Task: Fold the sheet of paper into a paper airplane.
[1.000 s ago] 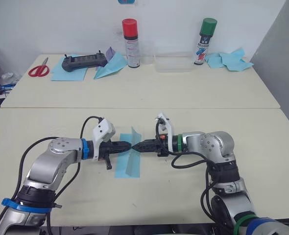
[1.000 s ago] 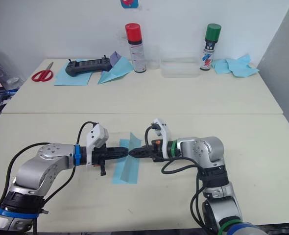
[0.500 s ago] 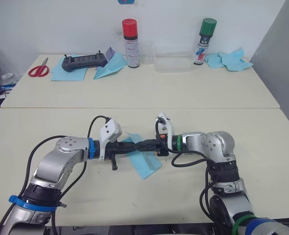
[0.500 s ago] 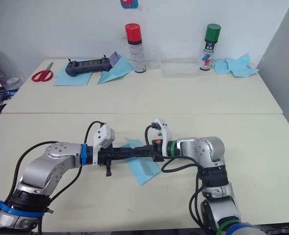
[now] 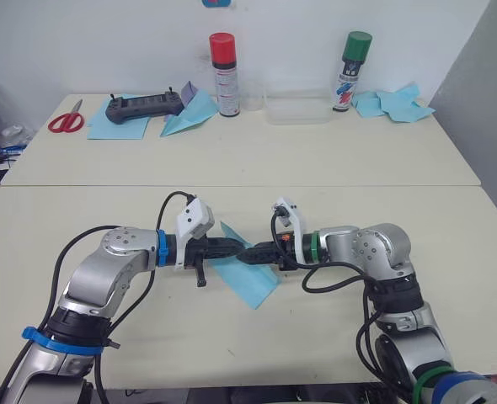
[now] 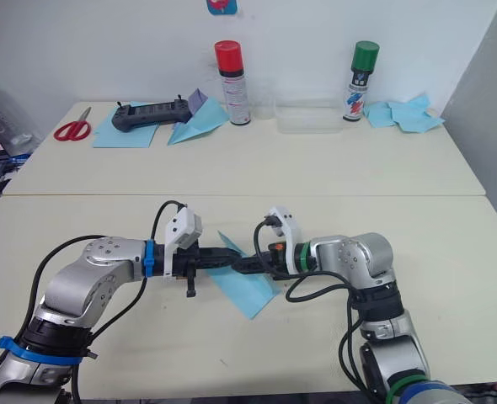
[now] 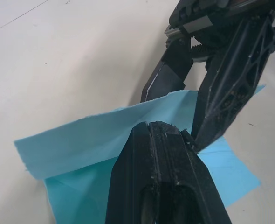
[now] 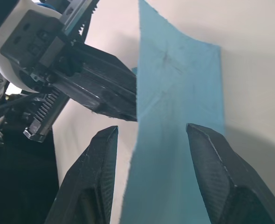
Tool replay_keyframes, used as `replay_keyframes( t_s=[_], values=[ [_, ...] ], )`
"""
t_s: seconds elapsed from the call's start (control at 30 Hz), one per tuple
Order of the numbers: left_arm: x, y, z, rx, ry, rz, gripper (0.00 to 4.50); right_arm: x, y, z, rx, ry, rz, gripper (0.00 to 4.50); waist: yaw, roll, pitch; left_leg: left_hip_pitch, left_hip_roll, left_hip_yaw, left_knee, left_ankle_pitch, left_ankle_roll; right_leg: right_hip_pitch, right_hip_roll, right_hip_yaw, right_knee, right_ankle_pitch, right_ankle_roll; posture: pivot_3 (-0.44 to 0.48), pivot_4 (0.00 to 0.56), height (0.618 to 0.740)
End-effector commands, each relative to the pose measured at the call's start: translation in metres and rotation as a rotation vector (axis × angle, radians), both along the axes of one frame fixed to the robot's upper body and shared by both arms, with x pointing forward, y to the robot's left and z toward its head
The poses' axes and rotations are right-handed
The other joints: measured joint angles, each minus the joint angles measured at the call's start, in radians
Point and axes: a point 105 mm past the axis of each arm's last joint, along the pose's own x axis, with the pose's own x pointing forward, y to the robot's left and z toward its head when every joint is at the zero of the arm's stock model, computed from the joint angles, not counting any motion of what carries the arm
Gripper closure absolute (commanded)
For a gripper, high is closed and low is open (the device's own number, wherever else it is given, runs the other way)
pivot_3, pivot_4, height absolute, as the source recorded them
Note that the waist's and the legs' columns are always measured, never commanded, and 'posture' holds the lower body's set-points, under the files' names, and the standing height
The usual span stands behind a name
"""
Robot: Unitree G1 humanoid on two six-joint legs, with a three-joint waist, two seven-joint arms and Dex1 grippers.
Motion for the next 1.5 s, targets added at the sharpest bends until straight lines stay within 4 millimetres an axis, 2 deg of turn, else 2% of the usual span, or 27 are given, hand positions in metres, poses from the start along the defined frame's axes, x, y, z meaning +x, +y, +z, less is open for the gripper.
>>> replay_keyframes(
  t_s=[0.03, 0.2, 0.43, 0.5, 0.7, 0.83, 1.0, 1.27, 1.5],
  values=[
    [-0.004, 0.004, -0.010, 0.066, -0.010, -0.024, 4.50, -0.001, 0.003, 0.009, 0.028, -0.043, 0.025, 2.65, 0.000, 0.000, 0.000, 0.000, 0.000, 0.000, 0.000, 0.000, 0.000, 0.000, 0.000, 0.000, 0.000, 0.000, 0.000, 0.000, 0.150, 0.740],
    [-0.005, 0.012, -0.027, 0.125, 0.010, -0.010, 4.50, 0.002, 0.000, 0.007, 0.015, -0.051, 0.009, 4.46, 0.000, 0.000, 0.000, 0.000, 0.000, 0.000, 0.000, 0.000, 0.000, 0.000, 0.000, 0.000, 0.000, 0.000, 0.000, 0.000, 0.150, 0.740],
    [-0.005, 0.019, -0.060, 0.220, 0.058, 0.027, 4.50, 0.008, -0.009, 0.003, -0.013, -0.057, -0.026, 4.49, 0.003, 0.000, 0.000, 0.000, 0.000, 0.000, 0.002, 0.000, 0.000, 0.001, 0.000, 0.000, 0.000, 0.000, 0.000, 0.000, 0.150, 0.740],
    [-0.007, 0.021, -0.064, 0.239, 0.066, 0.020, 4.50, 0.009, -0.011, 0.003, -0.018, -0.057, -0.036, 4.49, 0.003, 0.000, 0.000, 0.001, 0.000, -0.001, 0.002, 0.000, 0.000, 0.002, 0.000, -0.001, 0.000, 0.000, 0.000, 0.000, 0.150, 0.740],
    [-0.001, 0.028, -0.057, 0.256, 0.032, 0.007, 4.50, 0.012, -0.027, 0.002, -0.029, -0.044, -0.079, 4.49, 0.003, 0.000, -0.001, 0.002, 0.000, -0.001, 0.003, 0.000, 0.000, 0.004, 0.000, -0.001, 0.000, 0.000, 0.002, 0.000, 0.150, 0.740],
    [-0.001, 0.026, -0.055, 0.289, -0.013, -0.077, 4.50, 0.011, -0.041, 0.000, -0.041, -0.020, -0.104, 4.49, 0.004, 0.000, -0.001, 0.002, 0.000, -0.001, 0.003, 0.000, 0.000, 0.004, 0.000, -0.001, 0.000, 0.001, 0.001, 0.000, 0.150, 0.740],
    [0.009, 0.018, -0.051, 0.297, -0.039, -0.134, 4.50, -0.003, -0.053, -0.005, -0.058, 0.030, -0.092, 4.49, 0.006, 0.001, -0.001, 0.002, 0.000, -0.002, 0.002, 0.000, 0.000, 0.004, 0.000, -0.002, 0.000, 0.001, 0.001, 0.000, 0.150, 0.740],
    [0.015, 0.014, -0.052, 0.357, -0.080, -0.218, 4.50, -0.031, -0.050, -0.014, -0.049, 0.098, -0.059, 4.49, 0.012, 0.001, -0.001, 0.002, -0.001, -0.003, 0.004, 0.000, 0.000, 0.005, 0.000, -0.002, 0.000, 0.001, 0.002, 0.000, 0.150, 0.740],
    [0.010, 0.015, -0.061, 0.395, -0.093, -0.252, 4.50, -0.036, -0.048, -0.020, -0.038, 0.113, -0.106, 4.49, 0.013, 0.002, -0.002, 0.002, -0.001, -0.003, 0.004, 0.000, 0.000, 0.005, 0.000, -0.002, 0.001, 0.000, 0.003, 0.000, 0.150, 0.740]
  ],
)
